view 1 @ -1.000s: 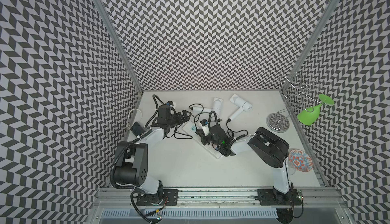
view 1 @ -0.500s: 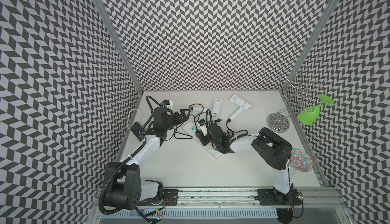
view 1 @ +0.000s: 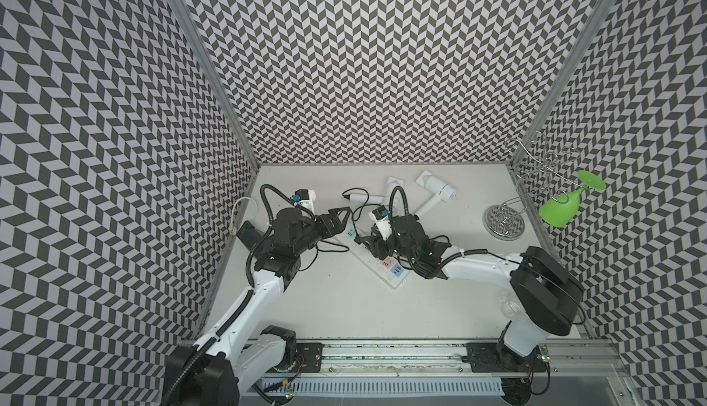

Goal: Charge the blow dryers
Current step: Insert the plug into the socket, then adjust the socket at the center of the board.

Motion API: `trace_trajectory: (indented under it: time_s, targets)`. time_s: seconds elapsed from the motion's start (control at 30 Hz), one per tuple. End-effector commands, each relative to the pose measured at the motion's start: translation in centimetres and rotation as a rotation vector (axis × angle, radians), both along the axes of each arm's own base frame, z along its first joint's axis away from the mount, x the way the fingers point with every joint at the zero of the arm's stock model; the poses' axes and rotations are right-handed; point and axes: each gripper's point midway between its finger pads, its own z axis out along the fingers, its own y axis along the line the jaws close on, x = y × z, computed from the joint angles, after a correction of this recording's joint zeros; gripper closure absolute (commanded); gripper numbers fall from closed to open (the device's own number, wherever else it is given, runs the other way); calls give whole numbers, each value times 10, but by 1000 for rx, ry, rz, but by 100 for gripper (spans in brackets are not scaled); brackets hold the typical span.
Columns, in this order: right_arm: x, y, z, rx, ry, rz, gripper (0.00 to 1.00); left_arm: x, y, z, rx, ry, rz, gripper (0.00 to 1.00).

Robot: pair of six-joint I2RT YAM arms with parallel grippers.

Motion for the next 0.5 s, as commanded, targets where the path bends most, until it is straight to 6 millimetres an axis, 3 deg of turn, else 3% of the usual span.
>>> trace_trajectory:
  time_s: [0.0,0.03,0.17,0.3,0.47]
  targets:
    - [-11,-30,-1,1,21,-34,28,-18,6,-11,-19,35,25,2]
    - [-15,-40,-1,2,28,-44,14,-24,6,-11,-32,31,23,2]
    - [-25,-72,-4,-15,59,-118,0,-44,9,-21,-71,33,24,2]
    - [-31,-101,-8,38,101,-213,1,-62,8,-40,-121,57,8,3]
    - [-43,-101,-12,125,172,-91,0,-74,7,-68,-158,112,-4,3]
